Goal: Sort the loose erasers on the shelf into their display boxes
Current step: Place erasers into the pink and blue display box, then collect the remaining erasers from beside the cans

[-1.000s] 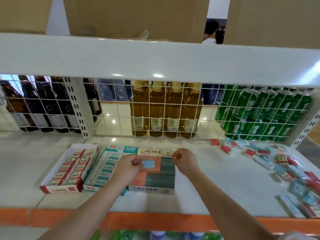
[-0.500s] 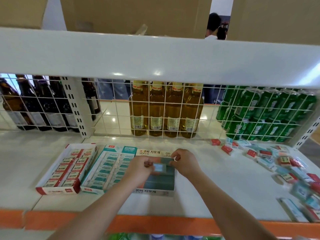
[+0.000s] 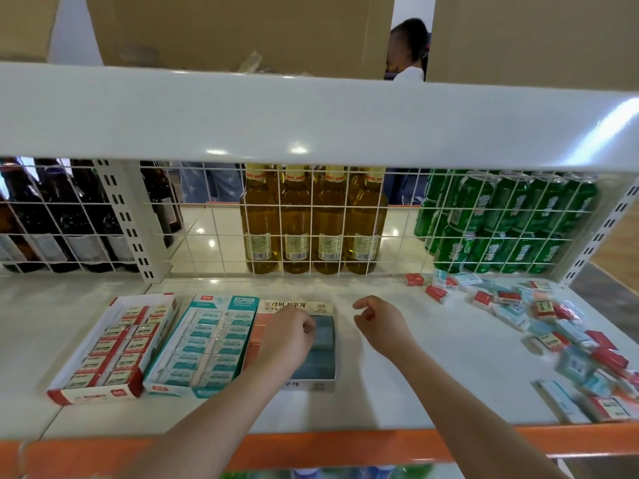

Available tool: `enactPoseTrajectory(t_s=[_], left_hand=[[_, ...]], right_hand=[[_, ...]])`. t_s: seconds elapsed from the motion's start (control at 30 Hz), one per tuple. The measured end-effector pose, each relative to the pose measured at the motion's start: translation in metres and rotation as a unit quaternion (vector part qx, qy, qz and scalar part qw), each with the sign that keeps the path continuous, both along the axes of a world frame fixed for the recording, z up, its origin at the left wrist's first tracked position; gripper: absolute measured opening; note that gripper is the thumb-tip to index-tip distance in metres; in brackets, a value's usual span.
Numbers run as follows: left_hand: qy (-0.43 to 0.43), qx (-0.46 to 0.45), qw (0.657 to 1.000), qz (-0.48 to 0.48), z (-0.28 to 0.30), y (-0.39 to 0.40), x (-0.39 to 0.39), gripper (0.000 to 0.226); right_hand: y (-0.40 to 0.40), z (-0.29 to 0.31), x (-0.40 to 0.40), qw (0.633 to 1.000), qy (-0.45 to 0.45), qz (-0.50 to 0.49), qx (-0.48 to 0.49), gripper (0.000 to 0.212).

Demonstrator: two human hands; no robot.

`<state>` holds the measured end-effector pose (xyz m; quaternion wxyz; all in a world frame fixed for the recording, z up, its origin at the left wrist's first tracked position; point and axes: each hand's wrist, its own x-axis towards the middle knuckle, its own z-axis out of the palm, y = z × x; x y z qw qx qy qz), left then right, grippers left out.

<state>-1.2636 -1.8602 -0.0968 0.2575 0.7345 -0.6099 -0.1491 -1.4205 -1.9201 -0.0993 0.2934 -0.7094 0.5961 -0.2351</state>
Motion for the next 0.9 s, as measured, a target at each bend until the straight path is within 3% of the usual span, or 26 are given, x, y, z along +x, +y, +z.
enactPoseTrajectory(t_s=[0.13, 0.33, 0.5, 0.9], left_hand=[[-0.038, -0.005, 0.999, -0.030, -0.004, 0.002, 0.000, 0.022], [-0.085, 0.016, 0.990, -0.108, -0.004, 0.001, 0.008, 0.045], [-0.100, 0.017, 0.988, -0.114, -0.004, -0.002, 0.010, 0.048], [-0.013, -0.007, 0.995, -0.099, 0.005, -0.022, -0.012, 0.035]], right_hand=[[0.003, -0.001, -0.006, 1.000, 0.002, -0.001, 0.005, 0.026], [0.003, -0.003, -0.017, 1.000, 0.010, -0.008, 0.010, 0.026], [0.002, -0.006, -0.025, 1.000, 0.018, -0.009, 0.010, 0.026], [-0.017, -0.010, -0.069, 0.998, 0.039, -0.049, 0.016, 0.028]])
